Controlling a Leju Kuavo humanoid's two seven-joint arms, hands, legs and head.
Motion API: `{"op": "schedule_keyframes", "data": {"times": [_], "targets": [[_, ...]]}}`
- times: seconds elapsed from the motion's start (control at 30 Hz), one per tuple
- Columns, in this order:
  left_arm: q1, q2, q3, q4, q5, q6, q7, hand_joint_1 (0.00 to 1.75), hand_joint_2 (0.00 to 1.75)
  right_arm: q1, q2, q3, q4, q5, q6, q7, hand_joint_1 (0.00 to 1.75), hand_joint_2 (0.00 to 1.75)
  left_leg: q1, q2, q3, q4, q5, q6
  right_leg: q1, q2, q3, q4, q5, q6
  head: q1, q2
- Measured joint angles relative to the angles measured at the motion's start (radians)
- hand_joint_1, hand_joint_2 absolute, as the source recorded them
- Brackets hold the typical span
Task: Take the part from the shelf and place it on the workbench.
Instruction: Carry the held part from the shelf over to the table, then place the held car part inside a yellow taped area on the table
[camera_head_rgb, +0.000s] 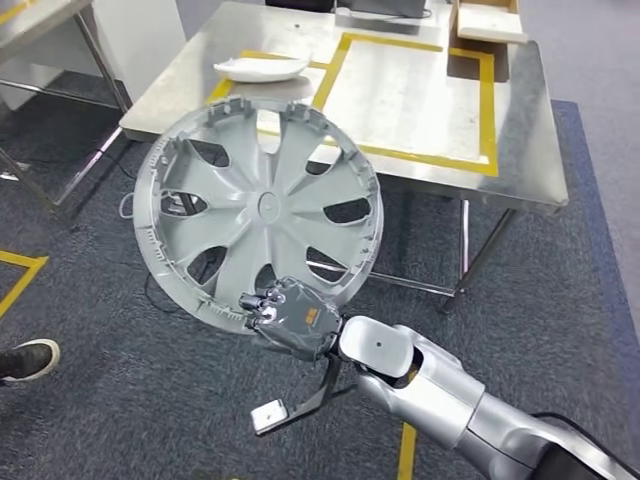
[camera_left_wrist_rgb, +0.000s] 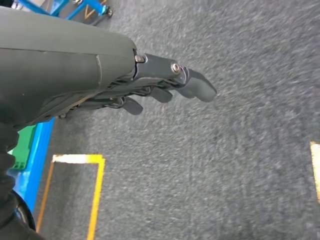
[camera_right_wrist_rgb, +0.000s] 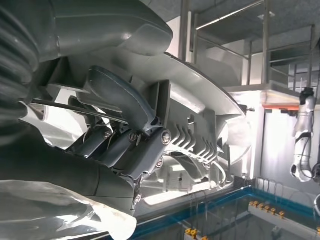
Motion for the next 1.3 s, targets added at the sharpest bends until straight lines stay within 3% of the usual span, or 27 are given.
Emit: {"op": "schedule_keyframes", "data": {"times": [0.1, 0.17, 0.27, 0.33, 0.37, 0.43, 0.5, 0.6, 0.67, 0.77, 0.83, 0.87, 0.9, 0.97, 1.0, 1.03, 1.1, 1.17, 1.23, 1.3], "targets": [[-0.001, 0.0, 0.0, 0.0, 0.005, -0.001, 0.0, 0.0, 1.75, -0.005, -0.001, 0.0, -0.002, -0.002, 0.002, 0.002, 1.75, 1.75, 0.002, 0.003, 0.009, 0.005, -0.006, -0.016, -0.001, 0.0, 0.026, -0.029, -0.007, -0.003, 0.001, 0.0], [-0.004, 0.001, 0.0, 0.0, 0.008, 0.0, -0.001, 0.0, 1.75, -0.011, 0.0, 0.001, -0.003, -0.004, 0.005, 0.003, 1.75, 1.75, 0.003, 0.004, -0.009, 0.057, -0.017, -0.027, -0.009, -0.001, 0.053, -0.039, -0.014, -0.006, -0.003, 0.0], [-0.005, 0.008, 0.005, 0.001, 0.019, -0.004, 0.003, 0.0, 1.75, -0.024, 0.012, 0.006, 0.002, -0.01, 0.014, 0.008, 1.75, 1.75, 0.013, 0.004, -0.113, 0.223, -0.068, -0.046, -0.014, -0.003, 0.082, -0.041, -0.037, -0.01, -0.007, 0.0], [-0.002, 0.017, 0.011, 0.003, 0.027, -0.012, 0.01, 0.0, 1.75, -0.028, 0.027, 0.011, 0.012, -0.015, 0.022, 0.01, 1.75, 1.75, 0.019, 0.005, -0.159, 0.258, -0.077, -0.053, -0.016, -0.001, 0.106, -0.041, -0.056, -0.008, -0.007, 0.0], [-0.001, 0.022, 0.014, 0.004, 0.03, -0.016, 0.013, 0.0, 1.75, -0.03, 0.036, 0.015, 0.018, -0.017, 0.025, 0.01, 1.75, 1.75, 0.022, 0.005, -0.161, 0.229, -0.054, -0.057, -0.018, 0.001, 0.121, -0.04, -0.067, -0.006, -0.007, 0.0], [0.002, 0.029, 0.02, 0.005, 0.032, -0.02, 0.014, 0.0, 1.75, -0.039, 0.049, 0.021, 0.031, -0.021, 0.03, 0.011, 1.75, 1.75, 0.026, 0.008, -0.142, 0.114, 0.04, -0.063, -0.021, 0.002, 0.152, -0.037, -0.092, 0.005, -0.008, 0.0], [0.001, 0.031, 0.023, 0.007, 0.033, -0.02, 0.011, 0.0, 1.75, -0.051, 0.058, 0.025, 0.044, -0.022, 0.036, 0.012, 1.75, 1.75, 0.026, 0.011, -0.125, 0.03, 0.095, -0.055, -0.019, 0.0, 0.166, -0.036, -0.115, 0.021, -0.011, 0.0], [0.002, 0.029, 0.024, 0.007, 0.034, -0.017, 0.006, 0.0, 1.75, -0.063, 0.064, 0.028, 0.058, -0.021, 0.043, 0.012, 1.75, 1.75, 0.024, 0.007, -0.113, 0.015, 0.084, -0.027, -0.018, -0.002, 0.171, -0.032, -0.125, 0.038, -0.011, 0.0], [0.003, 0.028, 0.025, 0.007, 0.034, -0.015, 0.004, 0.0, 1.75, -0.068, 0.065, 0.029, 0.065, -0.022, 0.043, 0.012, 1.75, 1.75, 0.023, 0.004, -0.097, 0.011, 0.073, -0.012, -0.021, -0.001, 0.14, 0.023, -0.127, 0.041, -0.01, 0.0], [0.001, 0.028, 0.025, 0.008, 0.034, -0.015, 0.001, 0.0, 1.75, -0.071, 0.066, 0.031, 0.075, -0.022, 0.045, 0.013, 1.75, 1.75, 0.017, 0.002, -0.071, 0.008, 0.049, 0.001, -0.019, -0.001, 0.003, 0.21, -0.177, 0.044, -0.009, 0.0], [0.003, 0.029, 0.025, 0.008, 0.035, -0.017, 0.002, 0.0, 1.75, -0.07, 0.067, 0.033, 0.082, -0.023, 0.047, 0.016, 1.75, 1.75, 0.01, 0.0, -0.044, 0.008, 0.026, 0.005, -0.017, -0.001, -0.07, 0.263, -0.208, 0.038, -0.009, 0.0], [0.004, 0.03, 0.025, 0.008, 0.035, -0.018, 0.003, 0.0, 1.75, -0.07, 0.067, 0.033, 0.085, -0.022, 0.048, 0.018, 1.75, 1.75, 0.006, -0.002, -0.027, 0.008, 0.014, 0.006, -0.014, -0.001, -0.083, 0.244, -0.198, 0.032, -0.009, 0.0], [0.004, 0.031, 0.025, 0.008, 0.033, -0.019, 0.004, 0.0, 1.75, -0.071, 0.067, 0.033, 0.089, -0.022, 0.048, 0.02, 1.75, 1.75, 0.002, -0.003, -0.008, 0.007, 0.0, 0.008, -0.009, 0.0, -0.082, 0.197, -0.163, 0.021, -0.009, 0.0], [0.004, 0.029, 0.025, 0.009, 0.031, -0.018, 0.007, 0.0, 1.75, -0.069, 0.065, 0.033, 0.095, -0.021, 0.048, 0.025, 1.75, 1.75, -0.003, -0.006, 0.023, 0.005, -0.026, 0.008, 0.008, 0.003, -0.067, 0.074, -0.042, -0.008, -0.013, 0.0], [0.003, 0.026, 0.025, 0.009, 0.031, -0.015, 0.007, 0.0, 1.75, -0.067, 0.064, 0.033, 0.096, -0.022, 0.047, 0.027, 1.75, 1.75, -0.003, -0.008, 0.035, 0.004, -0.039, 0.005, 0.018, 0.007, -0.056, 0.028, 0.002, -0.018, -0.015, 0.0], [0.003, 0.023, 0.025, 0.009, 0.031, -0.013, 0.008, 0.0, 1.75, -0.065, 0.061, 0.033, 0.097, -0.024, 0.045, 0.028, 1.75, 1.75, -0.003, -0.01, 0.046, 0.003, -0.048, 0.001, 0.025, 0.011, -0.047, 0.0, 0.028, -0.025, -0.016, 0.0], [0.001, 0.02, 0.025, 0.009, 0.031, -0.009, 0.011, 0.0, 1.75, -0.061, 0.058, 0.03, 0.093, -0.034, 0.041, 0.029, 1.75, 1.75, -0.002, -0.011, 0.067, 0.004, -0.055, -0.007, 0.027, 0.015, -0.018, -0.018, 0.023, -0.026, -0.015, 0.0], [-0.001, 0.019, 0.025, 0.009, 0.031, -0.008, 0.02, 0.0, 1.75, -0.052, 0.055, 0.027, 0.082, -0.053, 0.035, 0.028, 1.75, 1.75, -0.002, -0.007, 0.058, 0.046, -0.054, -0.016, 0.02, 0.013, 0.011, -0.028, 0.02, -0.03, -0.016, 0.0], [-0.004, 0.017, 0.025, 0.009, 0.031, -0.01, 0.029, 0.0, 1.75, -0.035, 0.047, 0.023, 0.071, -0.068, 0.027, 0.025, 1.75, 1.75, 0.002, -0.002, 0.001, 0.147, -0.079, -0.029, 0.012, 0.015, 0.032, -0.031, 0.009, -0.033, -0.018, 0.0], [-0.001, 0.017, 0.025, 0.009, 0.031, -0.009, 0.033, 0.0, 1.75, -0.013, 0.037, 0.021, 0.063, -0.073, 0.023, 0.02, 1.75, 1.75, 0.01, -0.001, -0.067, 0.238, -0.134, -0.041, 0.008, 0.025, 0.049, -0.031, -0.009, -0.03, -0.018, 0.0]]}}
